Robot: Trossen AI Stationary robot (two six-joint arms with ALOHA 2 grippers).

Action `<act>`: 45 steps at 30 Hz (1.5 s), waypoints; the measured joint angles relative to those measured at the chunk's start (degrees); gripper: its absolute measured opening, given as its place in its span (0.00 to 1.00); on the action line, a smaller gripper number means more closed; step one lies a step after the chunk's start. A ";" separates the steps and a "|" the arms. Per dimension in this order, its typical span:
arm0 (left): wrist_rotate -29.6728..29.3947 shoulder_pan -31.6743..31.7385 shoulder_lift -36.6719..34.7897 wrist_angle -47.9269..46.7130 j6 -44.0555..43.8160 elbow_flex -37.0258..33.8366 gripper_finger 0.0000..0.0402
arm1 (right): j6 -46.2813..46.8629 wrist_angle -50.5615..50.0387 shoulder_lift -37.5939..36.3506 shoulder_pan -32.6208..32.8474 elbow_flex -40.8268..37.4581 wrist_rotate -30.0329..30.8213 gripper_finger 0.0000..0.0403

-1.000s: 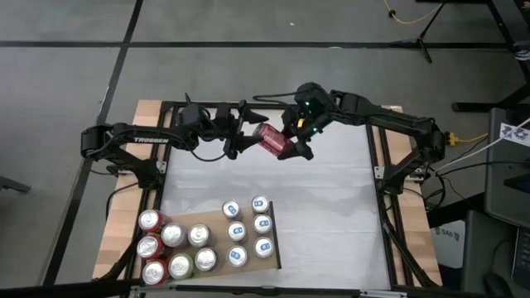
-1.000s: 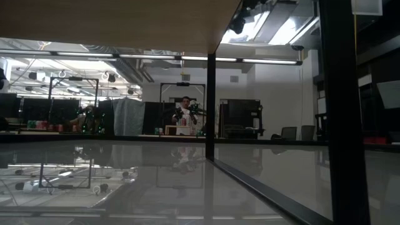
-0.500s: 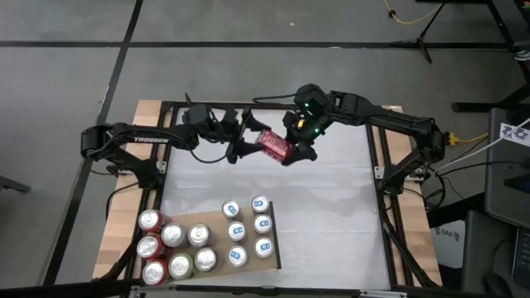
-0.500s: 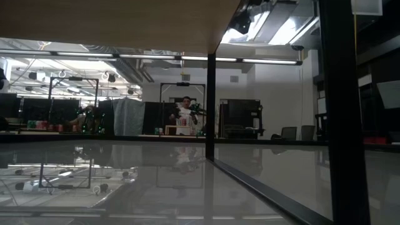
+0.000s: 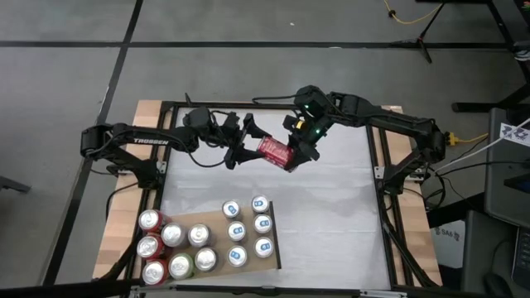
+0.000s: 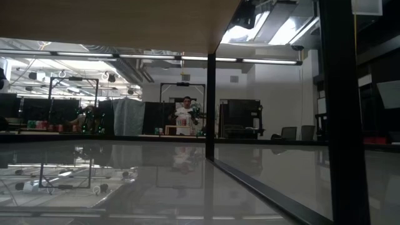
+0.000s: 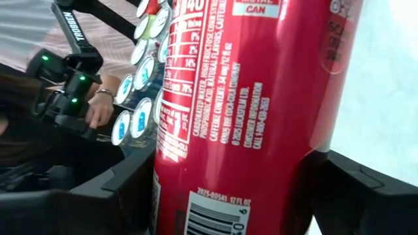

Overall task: Place canned beverage on shelf
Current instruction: Put the red soda can on the shelf aligned with the silver soda cans

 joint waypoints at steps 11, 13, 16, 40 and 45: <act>0.06 -0.37 0.02 -0.16 2.51 -0.02 0.80 | 4.61 0.36 -0.02 -0.02 0.00 -1.83 0.75; 0.09 -0.37 0.02 -0.35 2.60 -0.02 0.80 | 5.75 0.42 0.00 -0.02 0.00 -2.00 0.75; 0.11 -0.39 0.04 -0.97 2.66 -0.02 0.80 | 7.67 0.39 0.00 -0.09 0.00 -2.62 0.75; -0.69 -2.72 0.02 -1.34 7.12 0.00 0.80 | 20.60 4.86 0.00 -0.09 0.00 -4.67 0.75; -1.57 -3.30 0.04 -1.51 7.79 0.00 0.80 | 21.10 5.04 0.07 -0.09 0.00 -3.57 0.75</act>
